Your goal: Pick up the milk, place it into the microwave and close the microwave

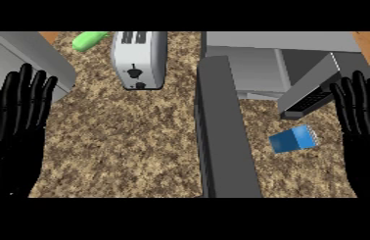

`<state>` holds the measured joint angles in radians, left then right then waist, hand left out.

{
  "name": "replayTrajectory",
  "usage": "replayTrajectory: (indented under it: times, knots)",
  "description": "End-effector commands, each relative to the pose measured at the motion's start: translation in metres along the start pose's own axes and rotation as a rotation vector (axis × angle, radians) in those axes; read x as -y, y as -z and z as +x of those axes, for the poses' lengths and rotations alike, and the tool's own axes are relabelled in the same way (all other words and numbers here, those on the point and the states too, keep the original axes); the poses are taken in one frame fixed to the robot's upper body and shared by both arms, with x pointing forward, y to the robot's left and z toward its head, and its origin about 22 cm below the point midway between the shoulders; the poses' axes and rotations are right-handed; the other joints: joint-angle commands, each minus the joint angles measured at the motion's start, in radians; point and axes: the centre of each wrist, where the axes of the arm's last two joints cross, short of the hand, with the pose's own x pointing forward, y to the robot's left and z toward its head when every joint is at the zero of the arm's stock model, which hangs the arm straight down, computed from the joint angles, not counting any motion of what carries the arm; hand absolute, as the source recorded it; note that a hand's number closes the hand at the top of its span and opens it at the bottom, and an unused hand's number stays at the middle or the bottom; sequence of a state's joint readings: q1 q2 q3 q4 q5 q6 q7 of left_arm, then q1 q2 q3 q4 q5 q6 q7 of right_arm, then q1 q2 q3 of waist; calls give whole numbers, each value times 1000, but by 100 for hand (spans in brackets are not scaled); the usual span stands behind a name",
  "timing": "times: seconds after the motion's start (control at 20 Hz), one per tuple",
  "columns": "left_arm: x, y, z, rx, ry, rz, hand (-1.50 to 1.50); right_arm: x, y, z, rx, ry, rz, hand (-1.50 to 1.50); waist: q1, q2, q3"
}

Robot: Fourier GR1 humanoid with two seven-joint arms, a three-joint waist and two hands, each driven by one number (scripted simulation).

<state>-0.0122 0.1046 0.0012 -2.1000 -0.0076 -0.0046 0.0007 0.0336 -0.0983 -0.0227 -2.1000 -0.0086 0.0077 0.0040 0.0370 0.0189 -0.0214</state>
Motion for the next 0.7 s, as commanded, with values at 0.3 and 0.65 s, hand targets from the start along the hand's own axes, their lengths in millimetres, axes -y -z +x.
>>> replayTrajectory:
  times: [0.3,0.65]
  knots:
    - [24,-26,-23,-181,-233,185,-150,38,-23,9,-62,120,165,-150,-45,-20,20]
    - [32,-71,-20,-177,-250,196,-150,57,-45,21,-93,117,148,-150,-35,-21,21]
